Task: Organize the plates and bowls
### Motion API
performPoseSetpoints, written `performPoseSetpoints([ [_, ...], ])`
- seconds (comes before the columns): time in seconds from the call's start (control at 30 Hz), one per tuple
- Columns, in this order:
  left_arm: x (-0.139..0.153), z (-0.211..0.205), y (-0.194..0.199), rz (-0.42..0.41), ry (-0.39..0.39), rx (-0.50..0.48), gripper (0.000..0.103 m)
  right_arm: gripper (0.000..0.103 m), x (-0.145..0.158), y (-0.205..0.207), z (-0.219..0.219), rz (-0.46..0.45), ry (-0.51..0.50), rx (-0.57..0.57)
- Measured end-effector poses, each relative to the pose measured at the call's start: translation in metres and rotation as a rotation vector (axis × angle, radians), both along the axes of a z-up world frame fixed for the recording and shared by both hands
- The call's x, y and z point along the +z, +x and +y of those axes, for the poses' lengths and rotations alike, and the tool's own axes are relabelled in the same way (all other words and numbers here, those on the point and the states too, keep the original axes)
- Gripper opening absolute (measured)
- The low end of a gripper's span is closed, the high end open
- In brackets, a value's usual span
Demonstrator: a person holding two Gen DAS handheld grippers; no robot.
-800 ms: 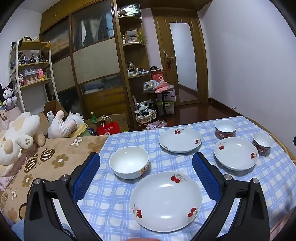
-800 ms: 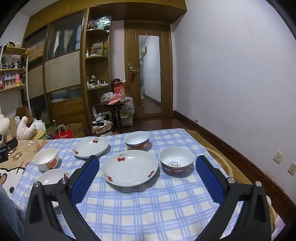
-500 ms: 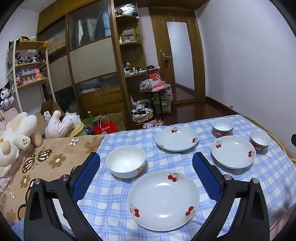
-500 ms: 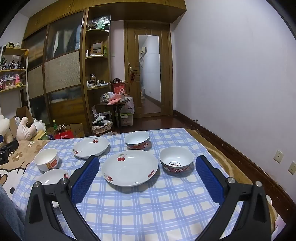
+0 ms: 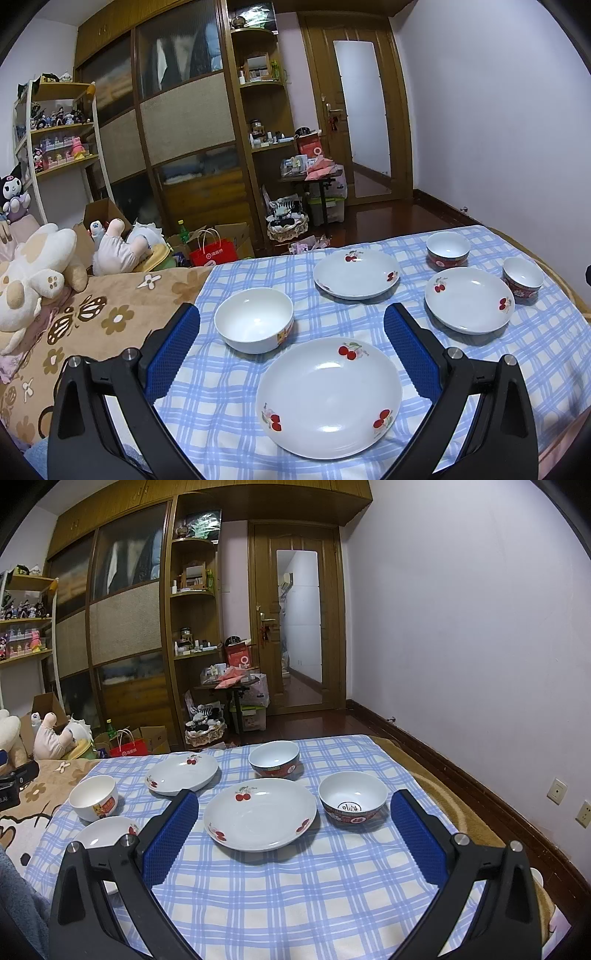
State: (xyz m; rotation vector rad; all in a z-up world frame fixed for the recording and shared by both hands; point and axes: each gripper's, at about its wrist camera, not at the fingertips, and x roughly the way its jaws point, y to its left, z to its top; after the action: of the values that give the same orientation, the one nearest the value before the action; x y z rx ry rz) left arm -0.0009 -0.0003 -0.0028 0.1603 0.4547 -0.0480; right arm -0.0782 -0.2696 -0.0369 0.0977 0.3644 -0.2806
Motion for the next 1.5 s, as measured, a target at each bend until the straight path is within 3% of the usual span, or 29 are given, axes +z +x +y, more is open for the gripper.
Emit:
performPoseSetpoints([
  [1.5,-0.0005,-0.0046,0.0020,0.004,0.013,0.003,0.099,0.103,0.0015,-0.0015,0.0001,0.000,0.011,0.006],
])
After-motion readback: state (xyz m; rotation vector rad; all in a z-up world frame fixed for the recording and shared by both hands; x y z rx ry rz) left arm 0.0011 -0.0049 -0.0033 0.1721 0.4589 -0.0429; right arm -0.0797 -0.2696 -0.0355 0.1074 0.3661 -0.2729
